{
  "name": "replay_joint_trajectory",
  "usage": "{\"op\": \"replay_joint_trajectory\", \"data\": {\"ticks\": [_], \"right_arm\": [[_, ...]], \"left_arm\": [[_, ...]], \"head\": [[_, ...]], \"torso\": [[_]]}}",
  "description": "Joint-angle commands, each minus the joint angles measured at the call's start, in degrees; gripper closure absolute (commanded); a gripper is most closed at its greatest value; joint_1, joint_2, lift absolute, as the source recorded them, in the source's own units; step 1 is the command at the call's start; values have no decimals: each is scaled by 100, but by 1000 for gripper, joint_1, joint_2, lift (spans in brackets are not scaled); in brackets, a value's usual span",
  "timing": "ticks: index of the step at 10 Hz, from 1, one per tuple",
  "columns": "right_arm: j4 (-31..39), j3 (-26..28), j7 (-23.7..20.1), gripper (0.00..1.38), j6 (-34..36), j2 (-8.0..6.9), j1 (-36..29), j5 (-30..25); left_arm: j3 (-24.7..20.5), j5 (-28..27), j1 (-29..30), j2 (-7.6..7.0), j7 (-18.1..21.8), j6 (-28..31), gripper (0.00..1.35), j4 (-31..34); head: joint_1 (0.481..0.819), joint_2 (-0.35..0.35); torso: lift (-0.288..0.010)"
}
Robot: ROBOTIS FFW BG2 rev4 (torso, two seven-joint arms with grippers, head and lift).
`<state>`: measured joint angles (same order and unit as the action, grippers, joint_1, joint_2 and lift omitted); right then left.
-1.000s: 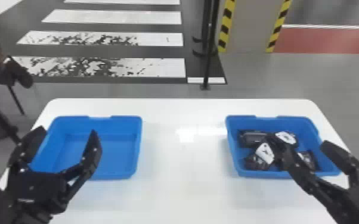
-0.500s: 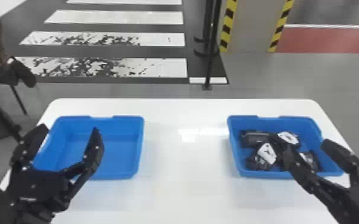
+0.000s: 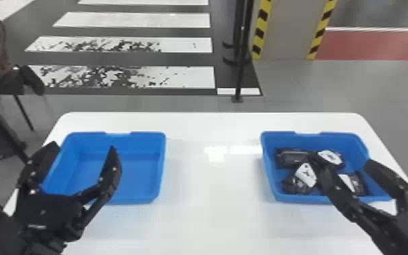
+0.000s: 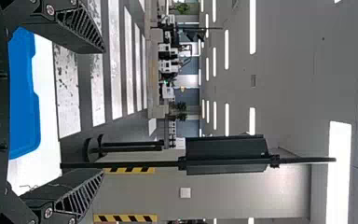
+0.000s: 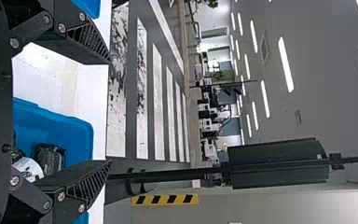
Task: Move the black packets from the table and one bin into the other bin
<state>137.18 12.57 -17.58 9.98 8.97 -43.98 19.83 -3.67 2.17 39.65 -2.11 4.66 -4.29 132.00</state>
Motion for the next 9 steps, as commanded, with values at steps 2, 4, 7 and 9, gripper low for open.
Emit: {"op": "replay_joint_trajectory", "data": {"ticks": [2,4,7,9], "right_arm": [[0,0,0,283,0,0,-4,-6],[0,0,0,283,0,0,-4,-6],[14,0,0,288,0,0,-18,5],[28,0,0,288,0,0,-18,5]], "left_arm": [[2,-11,0,0,0,-35,125,-3],[-10,-23,0,0,0,-35,127,-3],[2,-23,14,0,0,-21,127,-3],[2,-23,14,-9,18,-7,127,-3]], "head": [[695,-5],[695,-5],[695,-5],[695,-6]], "torso": [[-110],[-110],[-110],[-110]]}}
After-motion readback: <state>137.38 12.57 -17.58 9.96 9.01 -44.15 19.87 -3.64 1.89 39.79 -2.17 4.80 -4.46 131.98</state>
